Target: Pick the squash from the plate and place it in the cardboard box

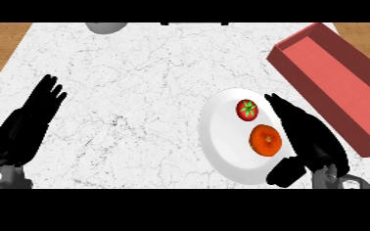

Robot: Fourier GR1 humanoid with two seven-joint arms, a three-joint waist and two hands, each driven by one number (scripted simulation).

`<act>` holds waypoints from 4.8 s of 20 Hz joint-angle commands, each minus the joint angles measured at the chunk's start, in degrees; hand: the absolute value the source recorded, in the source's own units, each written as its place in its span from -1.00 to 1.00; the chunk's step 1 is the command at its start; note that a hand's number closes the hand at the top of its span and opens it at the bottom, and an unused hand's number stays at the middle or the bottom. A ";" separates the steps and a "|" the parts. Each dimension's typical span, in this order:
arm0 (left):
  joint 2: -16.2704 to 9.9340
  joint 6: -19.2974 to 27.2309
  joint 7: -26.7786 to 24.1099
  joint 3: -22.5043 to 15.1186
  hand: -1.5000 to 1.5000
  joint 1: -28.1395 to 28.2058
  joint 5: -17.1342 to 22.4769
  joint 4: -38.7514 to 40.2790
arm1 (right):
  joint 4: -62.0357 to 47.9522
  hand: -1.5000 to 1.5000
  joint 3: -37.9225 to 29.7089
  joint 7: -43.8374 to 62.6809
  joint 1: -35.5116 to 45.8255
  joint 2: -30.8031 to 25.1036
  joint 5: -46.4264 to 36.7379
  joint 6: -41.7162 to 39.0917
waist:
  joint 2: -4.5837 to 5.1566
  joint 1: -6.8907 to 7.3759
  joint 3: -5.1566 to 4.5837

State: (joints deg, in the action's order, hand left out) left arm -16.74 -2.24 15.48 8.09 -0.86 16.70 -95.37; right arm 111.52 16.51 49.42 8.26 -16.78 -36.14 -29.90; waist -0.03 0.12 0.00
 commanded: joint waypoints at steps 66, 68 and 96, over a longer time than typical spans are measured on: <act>4.16 -5.02 3.03 6.11 0.00 -0.67 -4.19 -1.91 | -38.02 1.00 -7.02 -29.73 17.75 5.42 -24.26 13.88 | -0.12 -0.14 0.01; 3.70 -6.94 1.13 6.77 0.00 0.34 -3.44 0.74 | -31.31 1.00 -6.41 -23.80 22.68 7.89 -23.58 7.54 | -0.21 -0.30 -0.04; 7.70 -3.61 1.68 3.35 0.00 -0.95 -6.89 -1.35 | -25.18 1.00 -27.92 -22.96 33.66 -9.50 -24.78 8.51 | 0.19 0.33 0.02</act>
State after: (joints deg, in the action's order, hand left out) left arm -11.03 -7.25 17.63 12.96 -2.04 11.12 -96.19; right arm 93.53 -9.00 32.62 42.64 -22.05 -61.19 -24.66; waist 0.00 0.27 -0.02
